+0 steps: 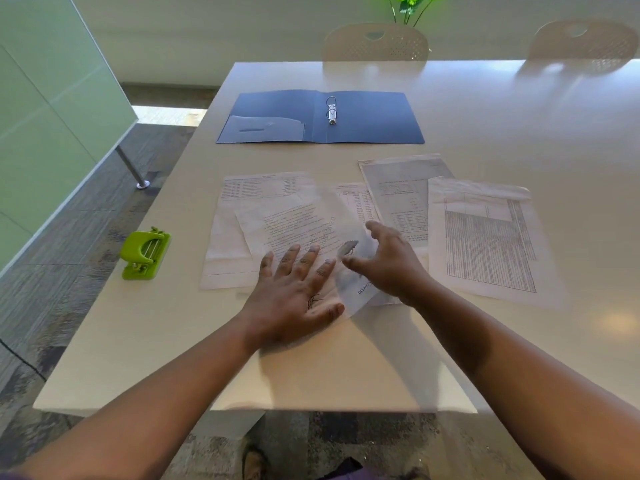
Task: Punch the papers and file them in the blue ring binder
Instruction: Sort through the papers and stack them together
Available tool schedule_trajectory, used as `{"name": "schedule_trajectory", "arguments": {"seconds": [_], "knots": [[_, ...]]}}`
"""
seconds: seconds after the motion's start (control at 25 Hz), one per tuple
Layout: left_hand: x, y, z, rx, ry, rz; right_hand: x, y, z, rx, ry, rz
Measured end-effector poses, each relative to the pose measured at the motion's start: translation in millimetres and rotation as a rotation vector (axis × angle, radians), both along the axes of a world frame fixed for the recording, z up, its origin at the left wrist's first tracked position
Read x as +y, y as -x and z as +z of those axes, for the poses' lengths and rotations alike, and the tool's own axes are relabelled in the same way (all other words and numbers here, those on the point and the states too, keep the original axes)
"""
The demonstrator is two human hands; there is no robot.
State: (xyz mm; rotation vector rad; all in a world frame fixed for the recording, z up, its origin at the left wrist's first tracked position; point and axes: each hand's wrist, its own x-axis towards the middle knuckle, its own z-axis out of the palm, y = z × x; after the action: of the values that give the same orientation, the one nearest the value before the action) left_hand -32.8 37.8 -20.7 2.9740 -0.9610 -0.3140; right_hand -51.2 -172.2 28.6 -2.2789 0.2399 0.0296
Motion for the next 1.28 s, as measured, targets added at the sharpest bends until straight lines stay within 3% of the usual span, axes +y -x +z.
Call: {"name": "schedule_trajectory", "arguments": {"seconds": [0.12,0.16,0.32,0.48,0.52,0.64,0.72,0.76,0.92,1.08,1.16,1.28], "knots": [[-0.1,1.5,1.5,-0.009,0.019,0.006,-3.0,-12.5,7.5,0.111,-0.423,-0.190],[0.2,2.2,1.5,-0.018,0.037,0.007,-5.7,-17.2,8.8,0.161,-0.473,-0.225],[5.3,-0.8,0.7,-0.020,0.272,0.042,-18.0,-20.8,10.1,0.214,-0.281,-0.141],[10.2,-4.6,-0.1,-0.080,0.830,0.304,-38.4,-15.6,10.2,0.088,-0.419,-0.139],[10.4,-5.8,2.7,-0.029,0.965,0.416,-43.3,-13.5,10.5,0.059,-0.488,-0.146],[5.8,-16.3,21.3,0.351,1.447,0.687,-54.6,-6.0,7.6,-0.012,-0.653,-0.160],[1.7,-24.4,31.2,0.546,1.635,0.677,-58.8,-0.6,3.3,-0.056,-0.699,-0.129],[-1.1,-25.3,35.5,0.553,1.653,0.634,-60.5,1.9,2.0,-0.074,-0.706,-0.115],[-12.0,-21.9,55.9,0.246,1.507,0.515,-66.9,8.9,14.3,-0.156,-0.780,-0.070],[-24.8,-17.8,82.5,0.078,1.507,0.335,-69.9,10.2,35.0,-0.295,-0.824,-0.003],[-28.6,-18.3,81.9,0.096,1.514,0.309,-70.0,9.8,34.7,-0.309,-0.781,-0.018],[-34.3,-19.8,70.3,0.288,1.517,0.380,-68.3,9.5,24.0,-0.259,-0.704,-0.081]]}}
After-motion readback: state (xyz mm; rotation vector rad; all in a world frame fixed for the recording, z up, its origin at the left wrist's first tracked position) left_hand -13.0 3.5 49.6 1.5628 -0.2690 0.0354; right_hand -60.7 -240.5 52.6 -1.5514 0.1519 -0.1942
